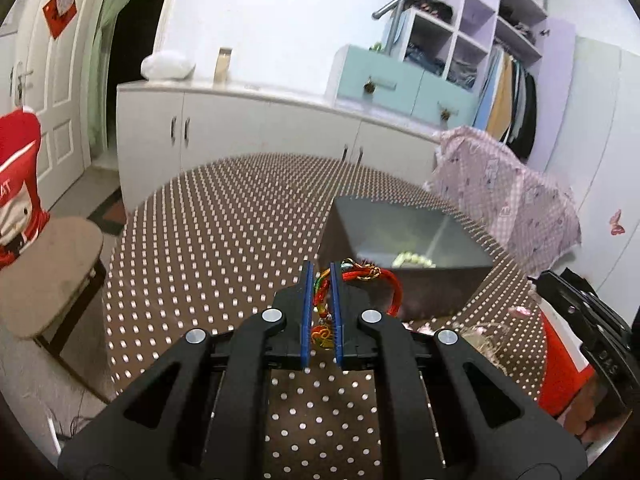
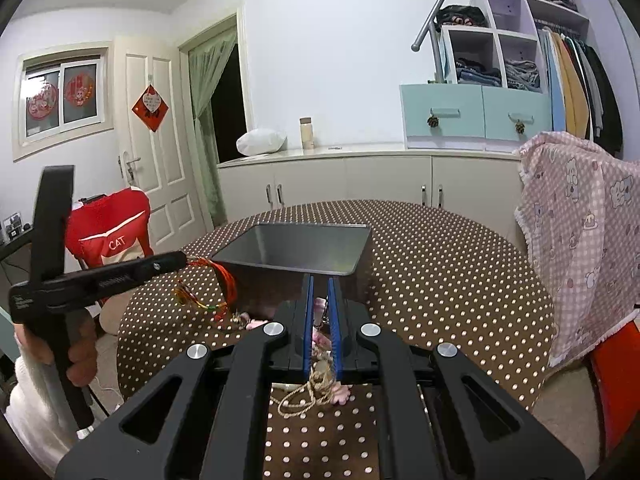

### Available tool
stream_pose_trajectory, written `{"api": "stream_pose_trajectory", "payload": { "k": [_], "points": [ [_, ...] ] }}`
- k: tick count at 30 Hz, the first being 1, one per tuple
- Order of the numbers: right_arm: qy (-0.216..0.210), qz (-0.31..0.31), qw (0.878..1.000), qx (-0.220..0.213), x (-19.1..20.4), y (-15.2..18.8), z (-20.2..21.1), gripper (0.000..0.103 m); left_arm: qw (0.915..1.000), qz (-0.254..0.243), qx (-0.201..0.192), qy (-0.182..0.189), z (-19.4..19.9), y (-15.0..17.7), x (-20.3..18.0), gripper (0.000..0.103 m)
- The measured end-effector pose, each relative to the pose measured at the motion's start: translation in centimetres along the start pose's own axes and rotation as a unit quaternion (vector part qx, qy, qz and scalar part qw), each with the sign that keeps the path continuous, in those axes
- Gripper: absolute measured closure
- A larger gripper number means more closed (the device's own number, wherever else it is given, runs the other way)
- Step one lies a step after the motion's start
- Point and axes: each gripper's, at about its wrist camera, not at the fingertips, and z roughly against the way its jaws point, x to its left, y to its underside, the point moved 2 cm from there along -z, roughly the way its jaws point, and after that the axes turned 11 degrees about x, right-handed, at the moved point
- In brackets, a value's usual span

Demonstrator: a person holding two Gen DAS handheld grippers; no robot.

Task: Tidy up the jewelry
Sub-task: 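Carry both held items toward the grey tin box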

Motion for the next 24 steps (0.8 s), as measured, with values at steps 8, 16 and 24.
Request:
{"api": "stream_pose_trajectory", "payload": {
  "k": [8, 16, 24],
  "points": [
    [-0.003, 0.015, 1.000, -0.024, 0.1, -2.3, -0.1, 0.097, 0.9998, -0.006, -0.020, 0.005, 0.5, -1.8, -1.0, 0.094],
    [-0.013, 0.028, 0.999, -0.035, 0.1, -5.0, -1.5, 0.097, 0.9992, -0.008, -0.034, 0.017, 0.1, -3.8, -2.4, 0.094],
    [-0.017, 0.031, 0.999, -0.033, 0.0, -5.4, -2.3, 0.097, 0.9989, -0.023, -0.037, 0.018, -0.3, -3.8, -2.9, 0.094]
  ]
}}
